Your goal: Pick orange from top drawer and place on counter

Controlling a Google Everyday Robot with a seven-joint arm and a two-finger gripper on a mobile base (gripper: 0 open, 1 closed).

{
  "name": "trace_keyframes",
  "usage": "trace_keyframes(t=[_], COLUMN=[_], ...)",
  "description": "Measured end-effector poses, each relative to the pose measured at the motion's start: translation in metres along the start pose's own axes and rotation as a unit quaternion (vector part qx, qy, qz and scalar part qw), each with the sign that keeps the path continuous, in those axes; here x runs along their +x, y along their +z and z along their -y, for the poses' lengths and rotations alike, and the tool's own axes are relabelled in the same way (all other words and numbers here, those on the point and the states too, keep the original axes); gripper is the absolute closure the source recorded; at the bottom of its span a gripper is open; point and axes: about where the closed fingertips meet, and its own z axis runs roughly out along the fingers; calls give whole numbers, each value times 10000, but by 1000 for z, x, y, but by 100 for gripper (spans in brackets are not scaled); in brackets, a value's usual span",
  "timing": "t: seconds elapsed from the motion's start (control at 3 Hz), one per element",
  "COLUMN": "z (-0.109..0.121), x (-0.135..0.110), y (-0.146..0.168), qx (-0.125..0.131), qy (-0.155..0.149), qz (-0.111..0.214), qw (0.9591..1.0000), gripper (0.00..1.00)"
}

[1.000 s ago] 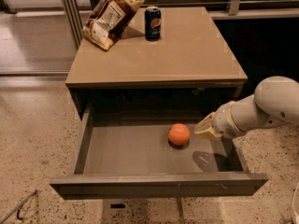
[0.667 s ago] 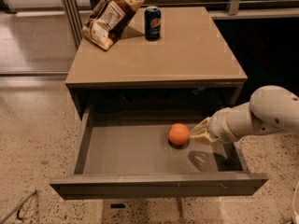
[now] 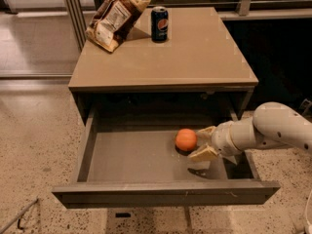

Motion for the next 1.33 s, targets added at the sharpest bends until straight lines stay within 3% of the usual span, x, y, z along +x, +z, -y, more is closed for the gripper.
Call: trace_keyframes(t=[0.33, 0.67, 1.33], z=[10, 19, 31], x=[2, 1, -10], y=[10, 21, 49], qx=[113, 208, 239], qy=[-107, -190, -231], qz=[80, 174, 536], qw=[9998, 9995, 9980], gripper=[24, 16, 16])
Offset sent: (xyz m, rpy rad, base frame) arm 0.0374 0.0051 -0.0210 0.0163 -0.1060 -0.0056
